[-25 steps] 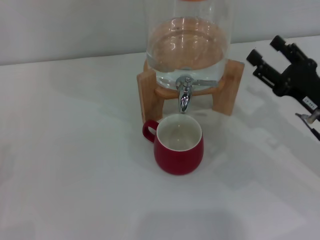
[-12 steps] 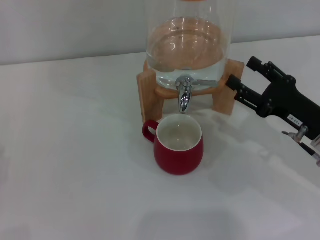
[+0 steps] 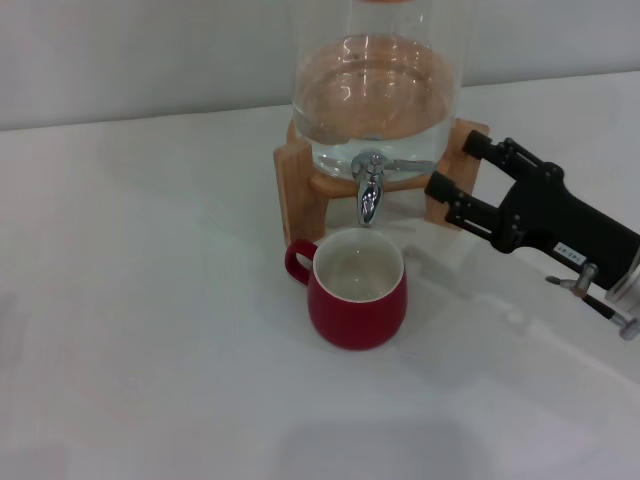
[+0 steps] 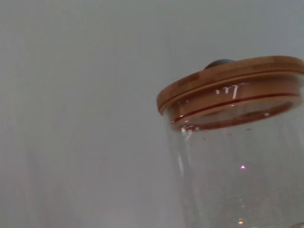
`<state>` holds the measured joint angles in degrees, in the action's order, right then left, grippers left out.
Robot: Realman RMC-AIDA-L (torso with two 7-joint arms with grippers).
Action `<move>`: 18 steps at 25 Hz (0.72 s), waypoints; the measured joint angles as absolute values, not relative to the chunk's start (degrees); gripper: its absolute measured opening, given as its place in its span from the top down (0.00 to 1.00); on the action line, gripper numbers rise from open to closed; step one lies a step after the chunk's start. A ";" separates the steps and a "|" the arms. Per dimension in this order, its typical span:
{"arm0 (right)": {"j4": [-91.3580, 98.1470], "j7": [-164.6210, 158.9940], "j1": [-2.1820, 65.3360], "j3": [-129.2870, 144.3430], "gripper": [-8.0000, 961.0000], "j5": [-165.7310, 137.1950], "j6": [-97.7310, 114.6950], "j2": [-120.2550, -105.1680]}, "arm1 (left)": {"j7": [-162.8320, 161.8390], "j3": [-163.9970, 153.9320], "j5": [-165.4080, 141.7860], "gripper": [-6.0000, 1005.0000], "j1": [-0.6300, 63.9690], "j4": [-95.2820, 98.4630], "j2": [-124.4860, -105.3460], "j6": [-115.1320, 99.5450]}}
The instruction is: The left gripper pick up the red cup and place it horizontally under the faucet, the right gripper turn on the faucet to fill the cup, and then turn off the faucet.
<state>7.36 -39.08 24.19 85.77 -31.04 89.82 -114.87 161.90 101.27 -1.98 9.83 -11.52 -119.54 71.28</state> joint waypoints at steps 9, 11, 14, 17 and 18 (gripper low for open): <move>7.55 -39.82 25.21 87.79 0.14 -31.18 89.62 -114.94 | 161.90 101.25 -2.89 0.13 10.52 -11.48 -119.62 71.29; 7.56 -40.03 25.24 87.94 0.14 -31.21 89.58 -114.95 | 161.90 101.24 -3.03 0.13 10.60 -11.48 -119.62 71.29; 7.56 -40.18 25.29 88.37 0.14 -31.29 89.55 -114.96 | 161.89 101.19 -3.08 0.13 10.74 -11.48 -119.62 71.29; 7.57 -40.78 25.33 88.50 0.14 -31.56 89.55 -114.96 | 161.90 101.16 -3.15 0.13 11.03 -11.49 -119.62 71.28; 7.59 -41.13 25.33 88.50 0.14 -31.85 89.55 -114.96 | 161.90 101.16 -3.17 0.13 11.10 -11.49 -119.62 71.28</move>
